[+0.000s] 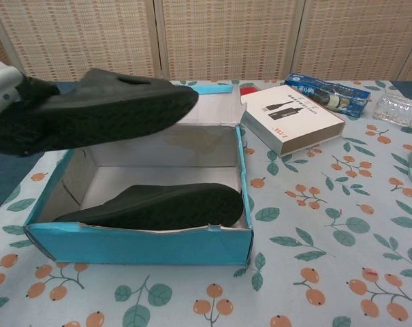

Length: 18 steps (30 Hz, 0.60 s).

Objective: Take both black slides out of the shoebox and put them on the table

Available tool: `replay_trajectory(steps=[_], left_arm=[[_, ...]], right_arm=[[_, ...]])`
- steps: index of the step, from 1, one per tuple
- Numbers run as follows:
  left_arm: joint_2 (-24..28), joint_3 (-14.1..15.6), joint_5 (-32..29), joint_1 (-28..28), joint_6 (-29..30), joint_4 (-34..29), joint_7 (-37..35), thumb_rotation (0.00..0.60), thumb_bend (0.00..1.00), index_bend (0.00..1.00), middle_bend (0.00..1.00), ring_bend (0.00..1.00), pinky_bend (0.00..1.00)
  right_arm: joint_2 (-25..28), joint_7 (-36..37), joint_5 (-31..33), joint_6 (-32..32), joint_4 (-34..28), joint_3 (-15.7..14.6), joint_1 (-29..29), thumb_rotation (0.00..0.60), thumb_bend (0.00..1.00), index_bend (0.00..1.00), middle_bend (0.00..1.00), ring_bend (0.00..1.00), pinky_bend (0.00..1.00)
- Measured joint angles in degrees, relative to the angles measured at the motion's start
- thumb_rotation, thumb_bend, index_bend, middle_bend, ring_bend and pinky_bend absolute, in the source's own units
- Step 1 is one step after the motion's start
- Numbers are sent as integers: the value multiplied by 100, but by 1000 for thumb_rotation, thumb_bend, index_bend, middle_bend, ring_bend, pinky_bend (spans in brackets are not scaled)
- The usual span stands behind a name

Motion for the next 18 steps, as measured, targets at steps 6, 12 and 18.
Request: replay_trajectory(steps=[6, 12, 18], left_arm=[[591, -75, -66, 401, 426, 340, -755, 600, 723, 774, 805, 558, 600], [710, -213, -453, 741, 537, 1433, -1469, 600, 734, 764, 796, 558, 573], [198, -395, -914, 843, 155, 3392, -1867, 600, 731, 732, 764, 557, 522]], right_arm=[[1, 19, -17, 2, 28, 7, -10, 558, 134, 0, 0, 0, 0], [-6, -37, -177, -30, -8, -54, -12, 559, 135, 0, 0, 0, 0], [7, -37, -362, 4, -26, -125, -31, 558, 137, 0, 0, 0, 0]])
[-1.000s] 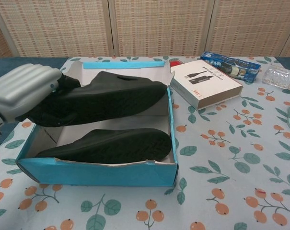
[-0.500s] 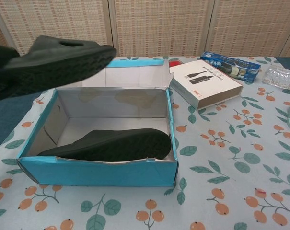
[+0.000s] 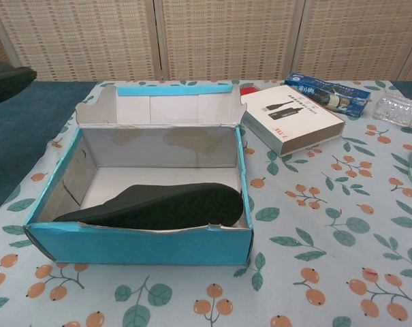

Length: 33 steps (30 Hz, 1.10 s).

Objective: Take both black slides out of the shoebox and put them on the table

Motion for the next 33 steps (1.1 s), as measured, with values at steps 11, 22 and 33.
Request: replay_trajectory(steps=[11, 22, 33], left_arm=[[-1356, -348, -768, 30, -1410, 2150, -677, 600, 581, 127, 97, 113, 289], [-1449, -436, -822, 191, -1656, 1647, -1716, 600, 404, 0, 0, 0, 212], [-280, -54, -119, 526, -1014, -1048, -2484, 600, 334, 0, 0, 0, 164]], right_arm=[[49, 119, -166, 12, 57, -67, -11, 559, 137, 0, 0, 0, 0], [20, 74, -125, 36, 62, -37, -23, 558, 137, 0, 0, 0, 0], [8, 7, -110, 56, 35, -29, -56, 556, 137, 0, 0, 0, 0]])
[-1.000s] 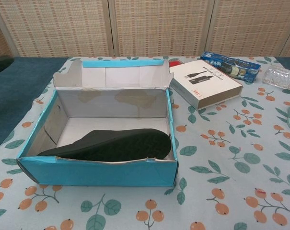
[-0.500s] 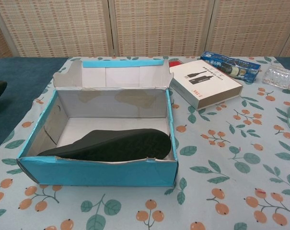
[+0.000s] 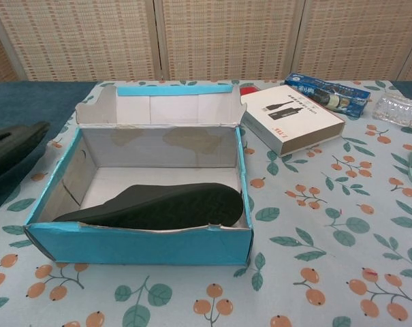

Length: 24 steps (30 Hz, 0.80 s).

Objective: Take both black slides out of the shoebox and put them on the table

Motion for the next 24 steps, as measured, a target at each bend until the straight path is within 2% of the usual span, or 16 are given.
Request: replay_trajectory(steps=[7, 14, 18, 24], left_arm=[[779, 391, 573, 145, 142, -1410, -116, 600, 310, 0, 0, 0, 141], [1688, 794, 1549, -55, 127, -3110, -1092, 600, 301, 0, 0, 0, 126], [1979, 793, 1726, -469, -399, -3941, -1130, 600, 307, 0, 0, 0, 119], [1904, 650, 1452, -1062, -1490, -4430, -271, 600, 308, 0, 0, 0, 128]], right_arm=[[9, 22, 16, 20, 3, 6, -15, 558, 137, 0, 0, 0, 0], [-16, -62, -84, -70, -6, -38, 9, 556, 137, 0, 0, 0, 0], [-9, -64, -105, -72, -5, -52, 9, 557, 137, 0, 0, 0, 0], [7, -10, -42, -52, 14, -27, 5, 557, 138, 0, 0, 0, 0]])
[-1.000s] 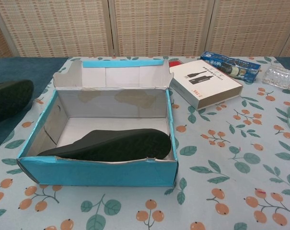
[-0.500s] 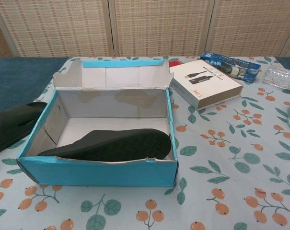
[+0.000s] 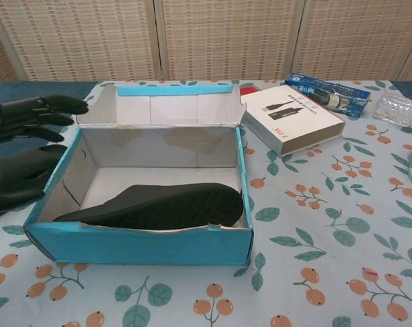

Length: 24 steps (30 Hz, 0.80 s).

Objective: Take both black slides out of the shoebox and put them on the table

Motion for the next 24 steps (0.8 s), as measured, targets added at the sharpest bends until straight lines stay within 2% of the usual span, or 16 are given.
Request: replay_trajectory(steps=[6, 17, 24], left_arm=[[-341, -255, -765, -467, -763, -173, 296, 600, 305, 0, 0, 0, 113], [-878, -611, -2086, -944, -1347, -116, 956, 600, 307, 0, 0, 0, 124], [-1107, -729, -3081, -1394, -1687, -65, 1844, 600, 306, 8, 0, 0, 153]], right_arm=[[36, 94, 12, -32, 2, 0, 28, 556, 137, 0, 0, 0, 0], [155, 430, -14, 105, 77, -3, 17, 557, 137, 0, 0, 0, 0], [168, 459, -30, 92, 92, -10, 25, 556, 137, 0, 0, 0, 0]])
